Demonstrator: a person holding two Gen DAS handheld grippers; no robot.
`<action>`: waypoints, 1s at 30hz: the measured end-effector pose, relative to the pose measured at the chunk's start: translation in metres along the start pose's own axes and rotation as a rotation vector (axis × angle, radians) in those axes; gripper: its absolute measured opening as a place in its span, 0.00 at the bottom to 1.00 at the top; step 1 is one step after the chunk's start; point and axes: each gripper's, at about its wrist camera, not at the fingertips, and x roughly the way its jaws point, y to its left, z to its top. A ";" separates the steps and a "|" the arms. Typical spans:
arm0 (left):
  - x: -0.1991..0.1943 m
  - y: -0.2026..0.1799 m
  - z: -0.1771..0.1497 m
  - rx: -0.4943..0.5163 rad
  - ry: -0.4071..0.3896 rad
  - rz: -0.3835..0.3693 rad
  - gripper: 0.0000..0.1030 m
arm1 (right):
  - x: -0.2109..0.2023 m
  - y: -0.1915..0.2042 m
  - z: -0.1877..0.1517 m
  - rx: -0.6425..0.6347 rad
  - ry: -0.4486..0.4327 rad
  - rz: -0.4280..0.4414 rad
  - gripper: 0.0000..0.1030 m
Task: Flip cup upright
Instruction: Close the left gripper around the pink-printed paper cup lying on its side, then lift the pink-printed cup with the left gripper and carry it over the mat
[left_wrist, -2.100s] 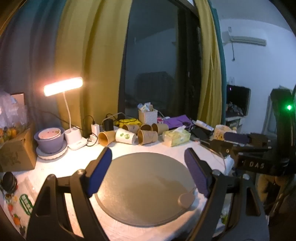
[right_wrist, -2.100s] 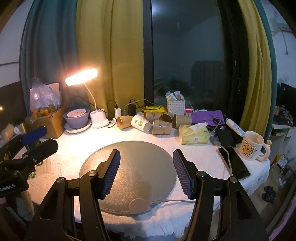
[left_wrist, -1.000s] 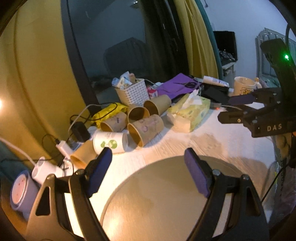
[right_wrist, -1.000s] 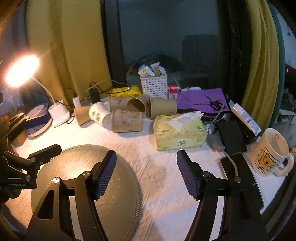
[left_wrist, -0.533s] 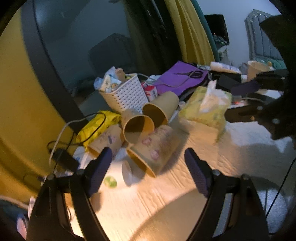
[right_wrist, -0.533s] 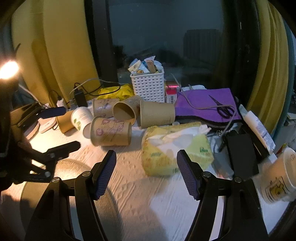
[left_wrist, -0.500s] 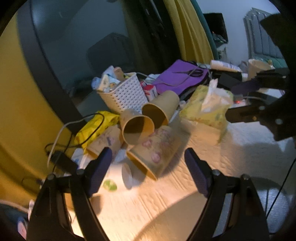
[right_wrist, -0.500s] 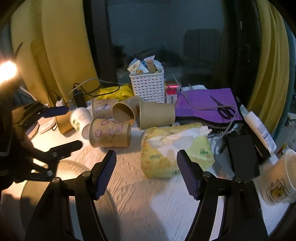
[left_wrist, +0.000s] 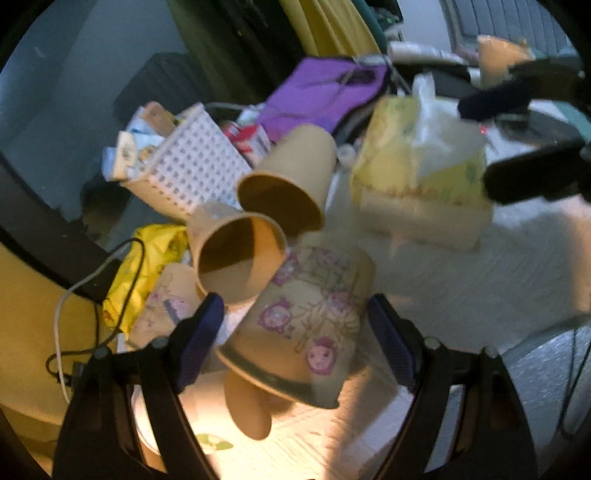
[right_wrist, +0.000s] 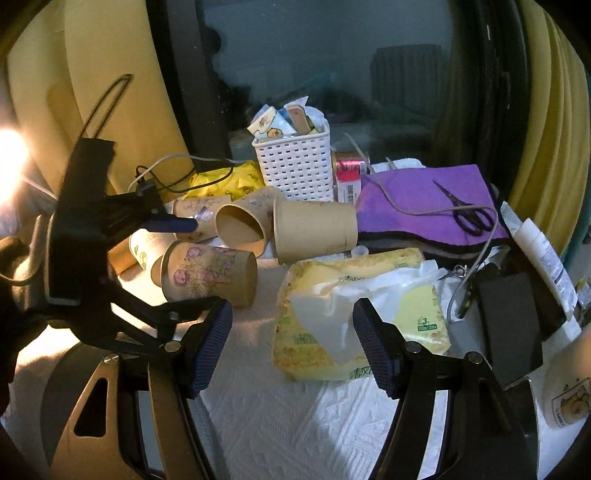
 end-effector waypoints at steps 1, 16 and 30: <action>0.003 -0.001 -0.001 0.009 0.010 -0.004 0.79 | 0.000 -0.001 -0.001 0.002 0.002 0.000 0.69; -0.045 -0.030 -0.004 -0.002 -0.052 -0.091 0.66 | -0.031 0.001 -0.023 0.029 0.006 -0.023 0.69; -0.155 -0.104 -0.045 -0.006 -0.122 -0.214 0.66 | -0.096 0.031 -0.088 0.055 0.031 0.007 0.69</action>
